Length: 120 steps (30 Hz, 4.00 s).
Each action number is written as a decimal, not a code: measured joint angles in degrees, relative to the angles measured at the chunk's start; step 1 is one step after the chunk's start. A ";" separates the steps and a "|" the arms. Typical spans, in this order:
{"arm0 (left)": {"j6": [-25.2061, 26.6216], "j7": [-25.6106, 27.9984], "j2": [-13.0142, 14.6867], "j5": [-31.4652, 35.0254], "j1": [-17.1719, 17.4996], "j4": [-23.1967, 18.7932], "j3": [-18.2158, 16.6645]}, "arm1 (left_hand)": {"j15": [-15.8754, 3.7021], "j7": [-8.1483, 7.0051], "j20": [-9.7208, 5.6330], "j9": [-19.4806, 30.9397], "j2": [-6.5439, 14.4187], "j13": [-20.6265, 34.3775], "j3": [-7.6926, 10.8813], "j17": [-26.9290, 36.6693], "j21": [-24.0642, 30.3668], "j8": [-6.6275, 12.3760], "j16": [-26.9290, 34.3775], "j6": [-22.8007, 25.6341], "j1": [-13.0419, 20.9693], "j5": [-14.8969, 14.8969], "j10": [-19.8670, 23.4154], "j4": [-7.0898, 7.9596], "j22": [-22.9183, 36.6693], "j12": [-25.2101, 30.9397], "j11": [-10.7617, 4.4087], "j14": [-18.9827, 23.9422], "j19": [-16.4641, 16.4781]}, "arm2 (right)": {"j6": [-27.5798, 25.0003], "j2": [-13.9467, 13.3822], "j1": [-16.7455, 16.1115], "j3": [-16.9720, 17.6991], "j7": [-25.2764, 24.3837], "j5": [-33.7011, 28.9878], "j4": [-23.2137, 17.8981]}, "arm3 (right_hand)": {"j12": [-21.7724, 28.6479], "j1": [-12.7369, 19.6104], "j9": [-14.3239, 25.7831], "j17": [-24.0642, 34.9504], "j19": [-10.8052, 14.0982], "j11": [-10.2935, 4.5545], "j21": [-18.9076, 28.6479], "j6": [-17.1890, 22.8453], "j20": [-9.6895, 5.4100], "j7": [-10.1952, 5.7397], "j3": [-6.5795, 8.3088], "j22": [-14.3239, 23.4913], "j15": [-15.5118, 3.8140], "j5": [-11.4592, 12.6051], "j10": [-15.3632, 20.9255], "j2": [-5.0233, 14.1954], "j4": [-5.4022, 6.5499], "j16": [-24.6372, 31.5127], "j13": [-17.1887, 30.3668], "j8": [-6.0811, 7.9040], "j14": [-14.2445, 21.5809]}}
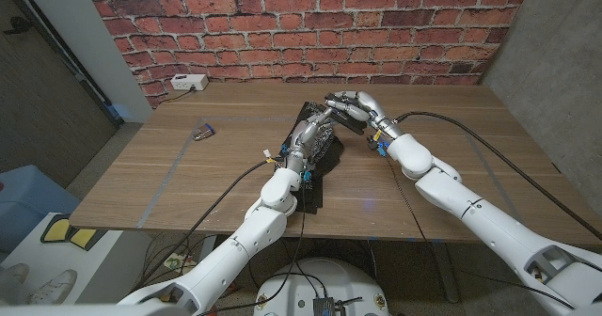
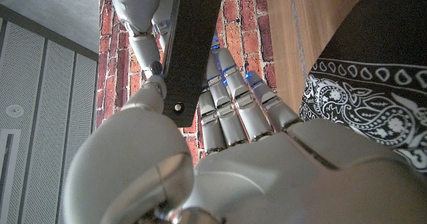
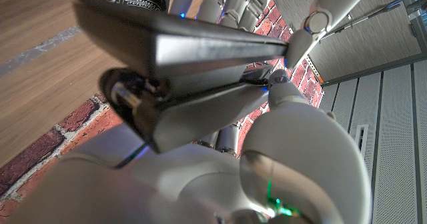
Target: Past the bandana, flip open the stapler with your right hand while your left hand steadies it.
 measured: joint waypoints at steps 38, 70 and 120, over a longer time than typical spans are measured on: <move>0.33 -0.99 -0.52 -0.83 -0.75 1.64 0.36 | 0.19 -0.41 0.00 -0.14 -0.37 0.14 -0.04 0.28 0.00 -0.92 -0.22 0.37 0.37 -0.12 0.02 0.58 0.01 -0.17 -0.05 0.21 0.00 | 1.46 1.84 -0.60 0.72 -3.17 -0.32 2.01 | -4.77 1.31 0.13 -2.84 0.08 -1.48 0.29 -0.03 -2.76 -0.04 3.14 0.27 -0.21 -0.24 -1.43 -1.31 -0.84 -1.98 -3.43 -0.26 0.36; 0.00 -1.02 -1.00 -0.59 -0.82 2.37 0.61 | -0.10 -0.08 0.00 0.10 -0.37 0.14 -0.24 0.26 0.00 -0.75 -0.43 0.69 0.38 -0.34 0.03 0.86 0.01 -0.18 -0.05 0.51 0.00 | 2.97 3.26 -1.45 2.00 -6.37 0.40 2.93 | -6.70 1.44 0.58 -3.28 -0.10 -1.63 0.41 0.09 -2.96 -1.54 3.03 0.26 -0.13 -0.18 -1.04 -1.44 -0.73 -1.84 -5.33 -1.18 1.16; -3.51 5.52 -1.78 4.37 0.88 -0.32 -0.44 | -2.68 -5.64 0.00 1.21 -2.30 0.45 -6.59 17.22 3.82 -3.32 19.47 3.34 2.47 0.07 4.39 0.20 3.56 -4.28 -3.95 10.81 1.26 | 10.60 7.80 -5.25 7.58 -9.45 8.14 3.96 | -6.56 2.51 1.35 4.41 4.32 -1.67 8.30 0.51 -3.25 -1.11 2.79 6.10 -0.92 -0.40 1.27 -2.52 -0.50 5.50 -4.31 -1.57 7.89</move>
